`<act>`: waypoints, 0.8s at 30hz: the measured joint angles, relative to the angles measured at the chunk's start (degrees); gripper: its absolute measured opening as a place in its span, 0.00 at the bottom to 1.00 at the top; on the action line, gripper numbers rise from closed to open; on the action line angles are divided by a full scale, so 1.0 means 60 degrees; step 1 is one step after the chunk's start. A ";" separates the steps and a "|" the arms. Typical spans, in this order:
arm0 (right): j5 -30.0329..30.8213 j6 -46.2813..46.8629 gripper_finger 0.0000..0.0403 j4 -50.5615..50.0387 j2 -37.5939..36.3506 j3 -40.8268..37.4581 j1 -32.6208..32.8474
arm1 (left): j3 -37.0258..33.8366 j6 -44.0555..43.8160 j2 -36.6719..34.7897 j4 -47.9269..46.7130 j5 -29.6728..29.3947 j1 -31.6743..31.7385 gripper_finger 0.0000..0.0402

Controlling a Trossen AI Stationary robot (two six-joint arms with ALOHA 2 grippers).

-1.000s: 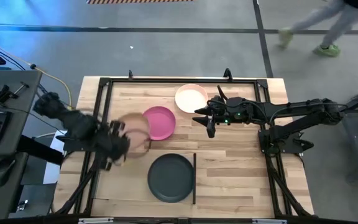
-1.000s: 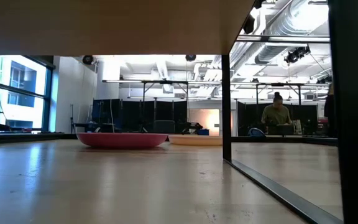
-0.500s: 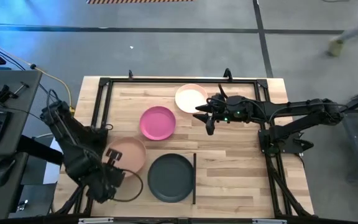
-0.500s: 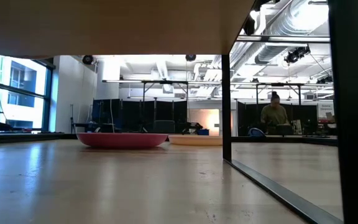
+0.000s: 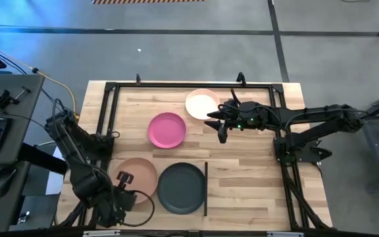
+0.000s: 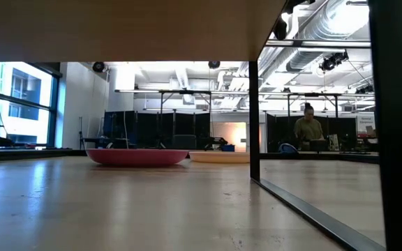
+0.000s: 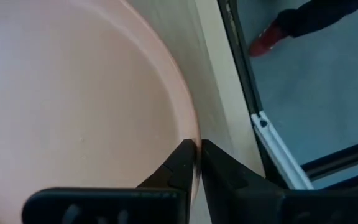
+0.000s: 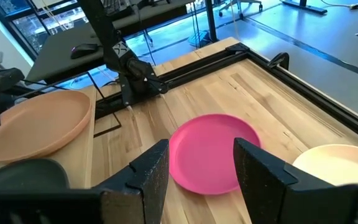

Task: Place and stack plates onto a shelf
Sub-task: Put the orange plate on the shelf, then stack the light orange plate on top of the orange plate on the shelf

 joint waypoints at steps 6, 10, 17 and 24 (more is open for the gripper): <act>0.0000 -0.0001 0.40 -0.0037 0.0000 0.0000 0.0000 | 0.0000 -0.0645 -0.0006 0.0065 0.0267 0.0070 0.12; 0.0000 -0.0004 0.40 -0.0073 0.0004 0.0000 0.0000 | 0.0011 -0.0888 -0.0026 0.0264 0.0804 0.0219 0.22; 0.0000 0.0060 0.40 0.0004 0.0004 -0.0003 0.0000 | 0.1143 -0.0267 -0.0078 -0.1453 0.1082 0.0876 0.37; 0.0000 0.0503 0.40 0.0171 0.0004 0.0000 0.0000 | 0.1922 -0.0039 -0.1684 -0.2238 -0.0820 0.2946 0.43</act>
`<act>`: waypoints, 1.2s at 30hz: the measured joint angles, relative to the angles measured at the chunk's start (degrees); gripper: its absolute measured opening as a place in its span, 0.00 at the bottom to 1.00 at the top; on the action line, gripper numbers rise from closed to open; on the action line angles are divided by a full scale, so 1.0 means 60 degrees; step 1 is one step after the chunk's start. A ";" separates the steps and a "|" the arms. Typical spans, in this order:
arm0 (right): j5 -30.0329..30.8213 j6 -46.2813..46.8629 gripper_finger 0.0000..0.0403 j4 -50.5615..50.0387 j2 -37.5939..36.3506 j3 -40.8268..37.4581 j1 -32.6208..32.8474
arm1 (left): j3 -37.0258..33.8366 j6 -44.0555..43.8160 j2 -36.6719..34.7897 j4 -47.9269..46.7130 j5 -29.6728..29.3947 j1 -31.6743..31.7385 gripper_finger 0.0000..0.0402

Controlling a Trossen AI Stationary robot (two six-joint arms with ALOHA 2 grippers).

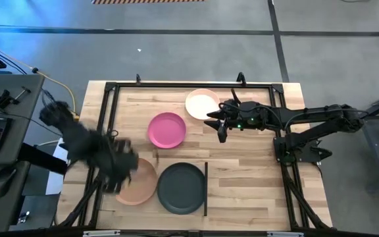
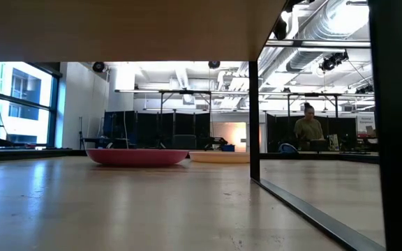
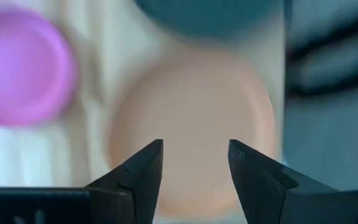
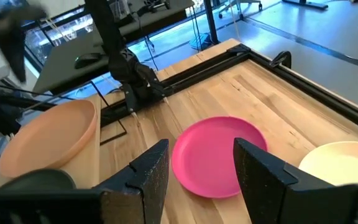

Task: Place and stack plates onto a shelf
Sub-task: Stack the light orange plate on top of the orange plate on the shelf

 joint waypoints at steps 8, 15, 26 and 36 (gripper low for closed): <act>-0.0007 0.0003 0.40 0.0004 0.0000 -0.0004 0.0000 | -0.2087 0.2287 -0.3146 0.5157 -0.0782 0.3993 0.43; -0.0068 0.0244 0.40 -0.0002 0.0000 -0.0004 0.0000 | -0.5972 0.2898 -0.5486 1.0069 0.0441 0.6671 0.43; 0.0294 0.2057 0.40 0.0048 0.0006 0.0003 0.0001 | -0.9349 0.1549 -0.6321 1.4046 0.1095 0.6818 0.43; 0.1268 0.4035 0.40 -0.3588 0.1656 0.1708 -0.2485 | -0.9339 0.1724 -0.6499 1.5289 0.0746 0.6806 0.43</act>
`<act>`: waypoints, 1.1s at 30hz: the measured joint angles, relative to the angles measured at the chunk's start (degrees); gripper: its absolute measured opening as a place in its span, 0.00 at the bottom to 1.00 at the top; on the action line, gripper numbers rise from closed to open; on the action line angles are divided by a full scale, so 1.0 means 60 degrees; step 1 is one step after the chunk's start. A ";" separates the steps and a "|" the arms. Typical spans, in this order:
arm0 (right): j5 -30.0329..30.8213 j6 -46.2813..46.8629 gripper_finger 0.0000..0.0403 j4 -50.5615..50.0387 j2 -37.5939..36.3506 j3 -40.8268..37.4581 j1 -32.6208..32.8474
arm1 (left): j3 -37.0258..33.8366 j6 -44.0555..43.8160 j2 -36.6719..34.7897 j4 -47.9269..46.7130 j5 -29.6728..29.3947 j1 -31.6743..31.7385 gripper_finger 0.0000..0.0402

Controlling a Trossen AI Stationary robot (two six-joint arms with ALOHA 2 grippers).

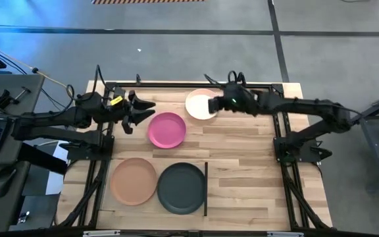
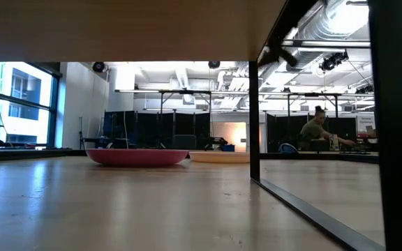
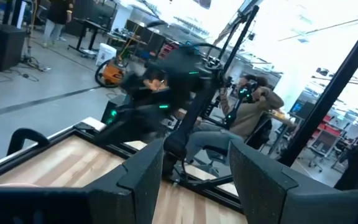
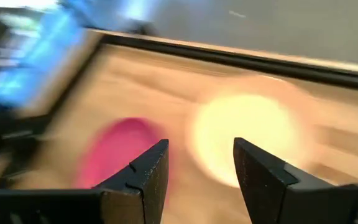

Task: Place and stack plates onto a shelf
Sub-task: Stack the light orange plate on top of the orange plate on the shelf

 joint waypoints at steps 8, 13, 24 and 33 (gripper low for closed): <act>-0.2449 0.1222 0.40 -0.0360 0.1911 -0.1000 -0.2145 | 0.0000 0.0000 0.0025 -0.0145 -0.0015 -0.0004 0.43; -0.2356 0.1788 0.40 -0.0130 0.2974 -0.1198 -0.2200 | 0.0000 0.0018 0.0033 -0.0147 -0.0242 -0.0004 0.43; -0.2091 0.2998 0.38 0.1299 0.4324 -0.1194 -0.2199 | -0.0003 0.0020 0.0033 -0.0150 -0.0692 -0.0004 0.43; -0.1626 0.2765 0.05 0.1418 0.4338 -0.1190 -0.2199 | -0.0004 -0.0088 0.0033 -0.0150 -0.0671 -0.0004 0.43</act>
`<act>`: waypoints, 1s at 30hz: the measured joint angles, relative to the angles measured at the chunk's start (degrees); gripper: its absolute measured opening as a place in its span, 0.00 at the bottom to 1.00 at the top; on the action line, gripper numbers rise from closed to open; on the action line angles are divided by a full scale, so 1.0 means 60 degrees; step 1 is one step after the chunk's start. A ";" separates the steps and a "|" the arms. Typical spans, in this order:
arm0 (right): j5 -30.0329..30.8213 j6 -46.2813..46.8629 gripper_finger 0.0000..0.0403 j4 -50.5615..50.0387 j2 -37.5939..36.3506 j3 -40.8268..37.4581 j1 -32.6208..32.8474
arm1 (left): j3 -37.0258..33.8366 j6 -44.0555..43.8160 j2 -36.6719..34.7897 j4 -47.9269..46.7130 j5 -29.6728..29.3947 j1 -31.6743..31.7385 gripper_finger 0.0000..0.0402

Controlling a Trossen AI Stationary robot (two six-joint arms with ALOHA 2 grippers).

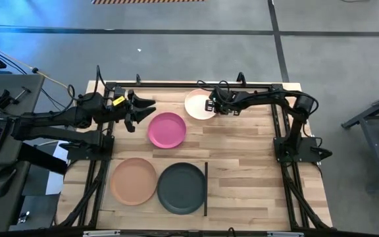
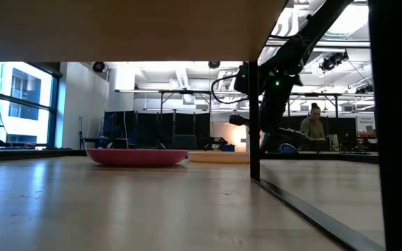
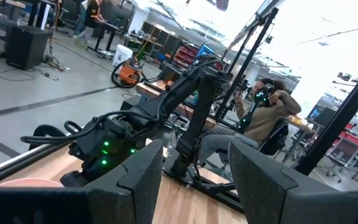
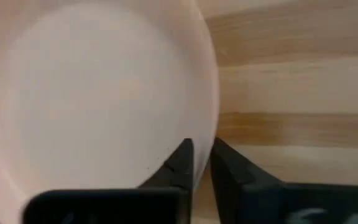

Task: Place and stack plates onto a shelf
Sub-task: Stack the light orange plate on top of the orange plate on the shelf

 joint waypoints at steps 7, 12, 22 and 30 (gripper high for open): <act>0.0127 -0.1240 0.01 -0.0664 -0.0965 -0.0004 -0.0009 | -0.0004 0.0330 -0.0284 0.0016 0.0016 0.0000 0.43; 0.0293 -0.2392 0.00 -0.1368 -0.2716 -0.0004 -0.0241 | -0.0004 0.0789 -0.0526 0.0009 -0.0002 0.0004 0.43; -0.0721 -0.2381 0.00 -0.1385 -0.5957 0.0000 0.0486 | -0.0004 0.2438 -0.0492 -0.0270 -0.0172 0.0011 0.43; -0.0145 -0.1555 0.00 0.0531 -0.6166 0.0000 0.2051 | -0.0004 0.2434 -0.0510 -0.0211 -0.0334 0.0011 0.43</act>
